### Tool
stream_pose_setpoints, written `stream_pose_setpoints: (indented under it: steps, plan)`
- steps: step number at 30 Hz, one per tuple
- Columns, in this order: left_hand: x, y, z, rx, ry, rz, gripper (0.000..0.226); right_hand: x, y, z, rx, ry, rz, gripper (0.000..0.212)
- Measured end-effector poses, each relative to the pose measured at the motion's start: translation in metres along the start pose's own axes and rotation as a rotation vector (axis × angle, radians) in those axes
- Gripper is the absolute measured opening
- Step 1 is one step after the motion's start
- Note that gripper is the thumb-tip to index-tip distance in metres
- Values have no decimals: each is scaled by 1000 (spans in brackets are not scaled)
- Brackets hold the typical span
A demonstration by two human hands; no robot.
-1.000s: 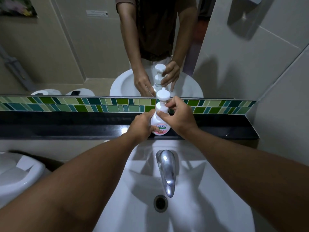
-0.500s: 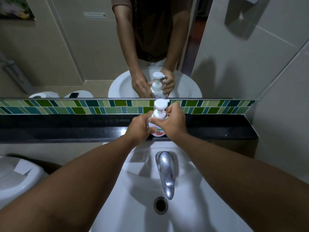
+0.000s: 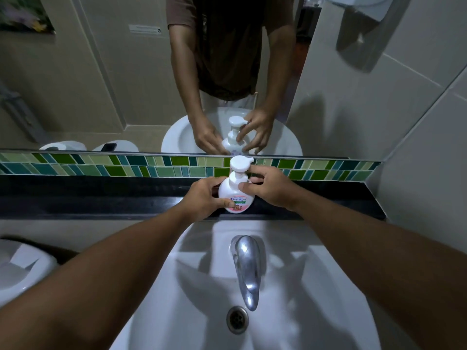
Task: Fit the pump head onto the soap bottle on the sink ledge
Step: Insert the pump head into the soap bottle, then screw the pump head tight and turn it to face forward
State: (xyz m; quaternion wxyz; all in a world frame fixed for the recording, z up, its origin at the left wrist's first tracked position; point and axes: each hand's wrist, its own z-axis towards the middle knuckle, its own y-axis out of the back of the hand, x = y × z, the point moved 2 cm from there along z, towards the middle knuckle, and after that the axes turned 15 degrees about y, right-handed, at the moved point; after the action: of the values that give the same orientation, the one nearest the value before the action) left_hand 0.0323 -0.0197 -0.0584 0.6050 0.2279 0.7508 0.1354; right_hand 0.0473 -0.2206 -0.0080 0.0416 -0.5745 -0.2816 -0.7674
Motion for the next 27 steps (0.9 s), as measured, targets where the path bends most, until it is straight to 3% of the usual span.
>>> stream_pose_setpoints:
  steps: [6, 9, 13, 16, 20, 22, 27]
  plan:
    - [1, -1, -3, -3, 9, -34, 60, -2, -11, -5, -151, -20, 19, 43]
    - [1, -2, -4, -10, -4, -27, 60, -1, -23, -3, -271, -34, -120, 44]
    - [0, -2, -5, -21, -3, -27, 55, 0, -42, -1, -436, -130, -285, 61]
    - [1, -2, -5, -30, 1, -33, 52, -1, -47, -7, -468, -207, -346, 79]
    - [1, -1, -4, -17, -15, 6, 58, -9, -39, -19, -419, -231, -354, 102]
    - [1, -1, -4, -10, -9, -14, 61, -10, -29, -19, -366, -192, -287, 103]
    - [4, -3, -1, -7, 2, -39, 63, 5, -9, -5, -70, 40, -152, 68]
